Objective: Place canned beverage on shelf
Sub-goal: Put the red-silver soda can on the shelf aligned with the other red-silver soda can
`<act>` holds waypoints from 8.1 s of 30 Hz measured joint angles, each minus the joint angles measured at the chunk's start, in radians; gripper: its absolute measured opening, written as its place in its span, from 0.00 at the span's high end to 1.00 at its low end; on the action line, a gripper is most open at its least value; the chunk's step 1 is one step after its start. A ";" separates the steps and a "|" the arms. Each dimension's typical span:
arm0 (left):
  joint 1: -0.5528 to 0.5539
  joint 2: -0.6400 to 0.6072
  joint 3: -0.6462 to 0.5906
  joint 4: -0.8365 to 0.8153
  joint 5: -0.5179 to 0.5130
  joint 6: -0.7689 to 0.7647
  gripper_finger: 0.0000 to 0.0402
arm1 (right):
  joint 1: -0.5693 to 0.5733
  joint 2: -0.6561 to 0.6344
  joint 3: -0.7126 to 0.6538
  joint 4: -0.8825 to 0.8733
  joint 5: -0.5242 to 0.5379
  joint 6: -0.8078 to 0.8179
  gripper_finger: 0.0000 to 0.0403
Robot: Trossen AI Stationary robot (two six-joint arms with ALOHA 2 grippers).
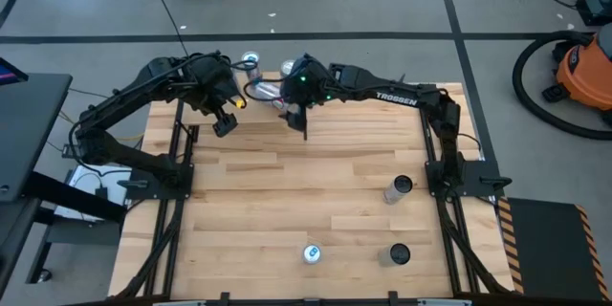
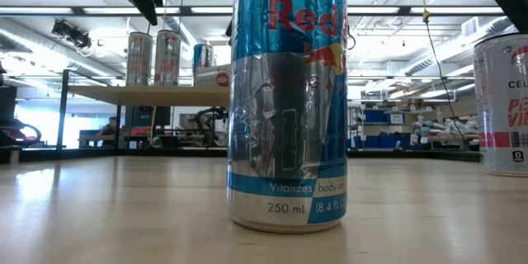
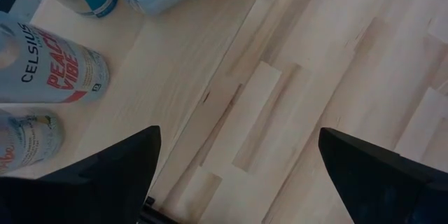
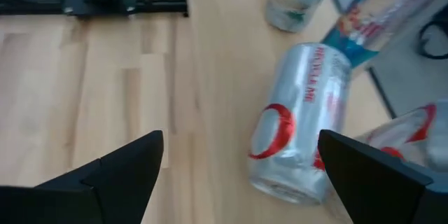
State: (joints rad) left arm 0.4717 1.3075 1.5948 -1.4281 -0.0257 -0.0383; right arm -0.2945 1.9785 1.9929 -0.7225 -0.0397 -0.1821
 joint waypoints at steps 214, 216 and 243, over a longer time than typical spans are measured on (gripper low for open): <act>0.000 0.000 0.000 -0.012 0.000 0.000 0.03 | 0.005 -0.032 -0.135 0.102 0.215 0.202 0.05; 0.000 0.000 0.000 -0.013 0.001 0.000 0.03 | 0.004 -0.032 -0.144 0.103 0.222 0.215 0.05; 0.000 0.000 0.000 -0.014 0.000 0.000 0.03 | 0.001 -0.032 -0.301 0.251 0.256 0.184 0.12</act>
State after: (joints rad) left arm 0.4719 1.3071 1.5951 -1.4416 -0.0254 -0.0388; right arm -0.2935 1.9461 1.6920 -0.4720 0.2165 0.0022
